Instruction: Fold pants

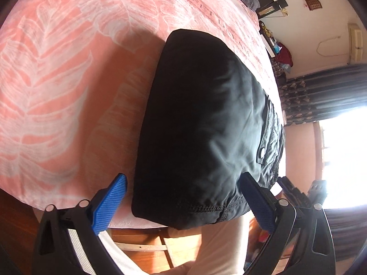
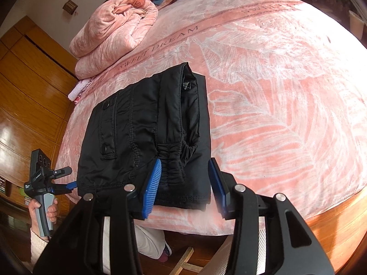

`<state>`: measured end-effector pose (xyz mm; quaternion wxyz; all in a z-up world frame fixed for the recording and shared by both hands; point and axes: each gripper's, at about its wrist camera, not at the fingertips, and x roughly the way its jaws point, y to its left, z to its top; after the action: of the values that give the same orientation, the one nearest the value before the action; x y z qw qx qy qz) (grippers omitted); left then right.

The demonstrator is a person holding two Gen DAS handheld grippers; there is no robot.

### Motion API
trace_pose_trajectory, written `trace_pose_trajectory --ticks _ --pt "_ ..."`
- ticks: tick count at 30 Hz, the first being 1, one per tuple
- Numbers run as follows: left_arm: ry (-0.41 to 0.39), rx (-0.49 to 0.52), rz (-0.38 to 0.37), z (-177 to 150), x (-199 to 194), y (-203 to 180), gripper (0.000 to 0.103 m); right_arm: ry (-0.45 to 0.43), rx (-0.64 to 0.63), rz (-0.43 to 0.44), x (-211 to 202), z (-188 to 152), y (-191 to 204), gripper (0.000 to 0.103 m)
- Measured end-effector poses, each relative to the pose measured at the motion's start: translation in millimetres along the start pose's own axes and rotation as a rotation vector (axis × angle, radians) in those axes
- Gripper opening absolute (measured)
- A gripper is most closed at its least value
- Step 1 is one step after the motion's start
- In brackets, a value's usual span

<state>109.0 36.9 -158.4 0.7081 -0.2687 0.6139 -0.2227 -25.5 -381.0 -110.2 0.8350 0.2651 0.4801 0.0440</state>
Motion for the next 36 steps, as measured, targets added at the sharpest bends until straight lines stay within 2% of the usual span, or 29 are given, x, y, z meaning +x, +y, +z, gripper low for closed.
trace_pose_trajectory --ticks 3,7,16,18,20,23,30,32,36 --pt "0.020 -0.052 -0.074 10 5 9 0.099 0.002 0.027 0.043 -1 3 -5 0.044" --pt "0.053 -0.082 -0.127 20 14 17 0.099 0.017 0.044 0.076 2 6 -11 0.044" --pt "0.124 0.012 -0.091 31 35 9 0.099 0.062 0.100 0.150 16 9 -28 0.049" --pt "0.140 0.043 -0.074 33 40 4 0.099 0.071 0.107 0.161 20 10 -30 0.058" --pt "0.154 0.064 -0.046 35 47 -1 0.099 0.079 0.111 0.172 23 12 -31 0.059" --pt "0.176 0.079 -0.009 41 54 -8 0.099 0.086 0.136 0.185 29 16 -37 0.067" --pt "0.223 0.035 -0.060 49 65 -7 0.099 0.125 0.182 0.240 43 18 -54 0.069" --pt "0.231 0.023 -0.103 52 67 -4 0.099 0.144 0.183 0.265 47 17 -57 0.075" --pt "0.247 0.000 -0.227 53 70 8 0.099 0.151 0.189 0.288 53 15 -59 0.075"
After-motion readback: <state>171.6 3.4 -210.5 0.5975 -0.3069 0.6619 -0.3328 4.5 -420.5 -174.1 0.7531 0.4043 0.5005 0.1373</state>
